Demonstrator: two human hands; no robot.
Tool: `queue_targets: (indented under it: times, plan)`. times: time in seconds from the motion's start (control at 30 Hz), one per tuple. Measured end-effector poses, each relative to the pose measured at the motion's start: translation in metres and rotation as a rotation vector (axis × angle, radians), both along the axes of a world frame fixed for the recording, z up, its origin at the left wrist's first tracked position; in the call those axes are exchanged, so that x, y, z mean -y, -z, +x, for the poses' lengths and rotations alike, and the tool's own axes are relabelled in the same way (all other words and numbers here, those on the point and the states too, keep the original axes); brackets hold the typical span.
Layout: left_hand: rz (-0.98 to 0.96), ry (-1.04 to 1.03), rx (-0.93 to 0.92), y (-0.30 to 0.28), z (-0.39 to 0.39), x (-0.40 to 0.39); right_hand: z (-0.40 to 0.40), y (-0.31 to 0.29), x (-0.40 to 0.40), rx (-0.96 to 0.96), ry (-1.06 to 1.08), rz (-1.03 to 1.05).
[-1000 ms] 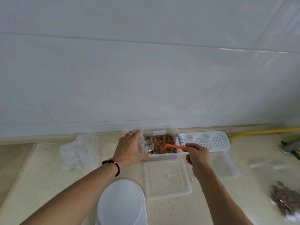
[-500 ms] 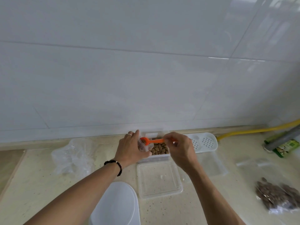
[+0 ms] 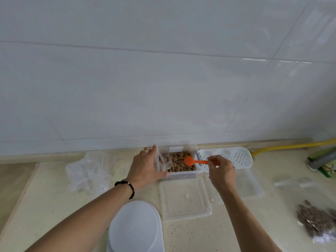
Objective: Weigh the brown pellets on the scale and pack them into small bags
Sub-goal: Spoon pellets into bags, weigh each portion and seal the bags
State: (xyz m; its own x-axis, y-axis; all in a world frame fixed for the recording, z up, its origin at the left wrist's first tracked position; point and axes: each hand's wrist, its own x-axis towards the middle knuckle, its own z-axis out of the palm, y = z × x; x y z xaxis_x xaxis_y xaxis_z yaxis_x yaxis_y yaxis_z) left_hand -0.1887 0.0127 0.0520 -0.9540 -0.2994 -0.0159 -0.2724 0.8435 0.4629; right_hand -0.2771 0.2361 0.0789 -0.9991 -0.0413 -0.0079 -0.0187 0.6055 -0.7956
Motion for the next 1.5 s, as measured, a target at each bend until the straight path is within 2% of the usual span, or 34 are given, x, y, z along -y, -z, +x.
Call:
queue_targets:
  times: [0.1, 0.23, 0.33, 0.5, 0.63, 0.77, 0.87, 1.03, 1.1, 1.2, 1.3, 1.4, 1.5]
  plan:
    - [-0.002, 0.000, -0.014, 0.001, 0.005, 0.002, 0.005, 0.015, 0.007, 0.030, -0.067, 0.066]
    - [-0.010, 0.001, -0.005, 0.000, 0.008, 0.006, 0.006, 0.022, 0.022, 0.218, -0.098, -0.060]
    - [-0.020, -0.001, -0.002, 0.000, 0.008, 0.008, 0.005, 0.024, 0.028, 0.311, -0.003, -0.148]
    - [-0.034, -0.006, 0.016, 0.002, 0.004, 0.011, 0.002, 0.023, 0.020, 0.430, 0.218, -0.421]
    - [-0.036, -0.015, 0.042, 0.001, -0.001, 0.009, -0.001, 0.015, 0.012, 0.464, 0.252, -0.553]
    - [-0.054, -0.028, 0.061, 0.002, -0.007, 0.006, -0.001, -0.007, 0.007, 0.406, 0.209, -0.606]
    - [-0.044, -0.030, 0.057, 0.000, -0.013, 0.002, 0.000, -0.029, 0.009, 0.255, 0.078, -0.523]
    - [0.017, -0.039, -0.049, -0.006, -0.017, -0.007, 0.014, -0.052, 0.027, -0.142, -0.407, -0.033]
    - [0.034, -0.041, -0.079, -0.007, -0.016, -0.008, 0.018, -0.055, 0.030, -0.214, -0.488, 0.033]
    - [0.023, -0.047, -0.062, -0.007, -0.014, -0.006, 0.016, -0.056, 0.024, -0.246, -0.414, -0.024]
    - [-0.006, -0.058, -0.029, -0.003, -0.013, -0.002, 0.008, -0.045, 0.015, -0.177, -0.220, -0.108]
    - [-0.046, -0.037, 0.021, 0.005, -0.009, 0.001, -0.002, -0.022, 0.010, -0.082, -0.060, -0.043]
    - [-0.076, -0.017, 0.033, 0.013, -0.004, 0.006, -0.007, 0.005, 0.008, 0.032, 0.004, 0.045]
